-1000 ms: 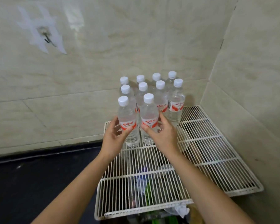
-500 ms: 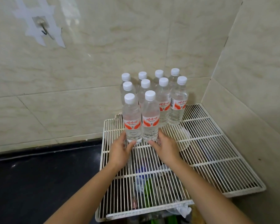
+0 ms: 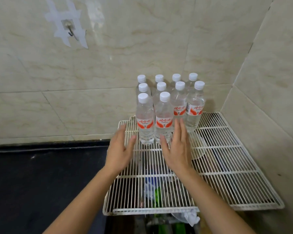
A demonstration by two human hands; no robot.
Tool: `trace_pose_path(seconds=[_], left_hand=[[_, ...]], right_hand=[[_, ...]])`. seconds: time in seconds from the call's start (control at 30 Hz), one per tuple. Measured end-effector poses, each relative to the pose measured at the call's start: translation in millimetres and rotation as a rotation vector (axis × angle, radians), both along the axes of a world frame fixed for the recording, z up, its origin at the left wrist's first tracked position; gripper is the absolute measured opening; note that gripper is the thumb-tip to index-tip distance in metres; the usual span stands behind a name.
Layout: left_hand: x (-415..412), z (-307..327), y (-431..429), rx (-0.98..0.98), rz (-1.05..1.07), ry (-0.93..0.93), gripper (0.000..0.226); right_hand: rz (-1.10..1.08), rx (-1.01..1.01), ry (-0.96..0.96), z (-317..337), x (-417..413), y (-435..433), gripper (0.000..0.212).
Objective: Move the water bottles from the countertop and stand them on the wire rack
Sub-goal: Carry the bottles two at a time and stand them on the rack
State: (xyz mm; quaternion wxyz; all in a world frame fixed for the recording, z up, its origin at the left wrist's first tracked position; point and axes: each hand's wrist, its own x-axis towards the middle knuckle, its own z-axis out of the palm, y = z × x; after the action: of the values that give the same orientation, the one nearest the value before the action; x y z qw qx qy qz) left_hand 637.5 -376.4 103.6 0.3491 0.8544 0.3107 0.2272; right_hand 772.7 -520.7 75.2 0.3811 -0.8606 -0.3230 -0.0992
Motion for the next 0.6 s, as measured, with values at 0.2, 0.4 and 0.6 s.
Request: trace_pose_path(seconds=[0.2, 0.4, 0.6], left_hand=[[-109, 3, 8, 0.496, 0.309, 0.048, 0.064], [-226, 0, 30, 0.628, 0.635, 0.237, 0.065], [-375, 1, 56, 0.664, 0.856, 0.33, 0.066]], right_hand=[[0.293, 0.156, -0.335, 25, -43, 36, 0.069], [0.521, 0.042, -0.269, 13, -130, 108, 0.073], [0.777, 0.032, -0.379, 19, -263, 176, 0.072]])
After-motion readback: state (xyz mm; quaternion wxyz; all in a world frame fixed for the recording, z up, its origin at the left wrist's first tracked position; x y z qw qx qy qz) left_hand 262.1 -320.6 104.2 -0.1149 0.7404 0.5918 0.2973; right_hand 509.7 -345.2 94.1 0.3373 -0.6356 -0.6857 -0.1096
